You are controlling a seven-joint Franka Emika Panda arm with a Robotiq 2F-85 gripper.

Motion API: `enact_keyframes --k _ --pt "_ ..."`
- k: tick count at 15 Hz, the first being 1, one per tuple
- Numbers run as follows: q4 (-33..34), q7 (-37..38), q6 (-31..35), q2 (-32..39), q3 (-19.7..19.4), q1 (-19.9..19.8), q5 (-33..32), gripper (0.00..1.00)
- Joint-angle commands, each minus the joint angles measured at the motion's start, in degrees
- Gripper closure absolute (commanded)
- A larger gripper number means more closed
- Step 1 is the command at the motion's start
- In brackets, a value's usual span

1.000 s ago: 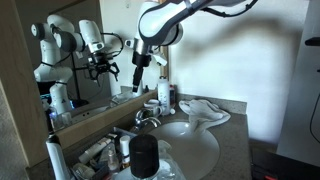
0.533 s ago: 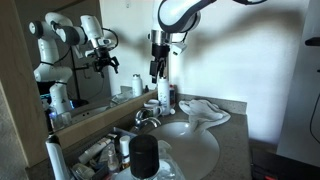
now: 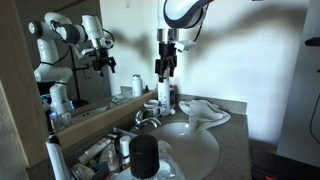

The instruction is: Attach the electric toothbrush to its charging port

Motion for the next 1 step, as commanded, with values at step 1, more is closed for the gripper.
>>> enact_keyframes --k 1 --pt "-3.1 2.9 -0.5 -3.3 -0.2 -0.6 0.4 0.0"
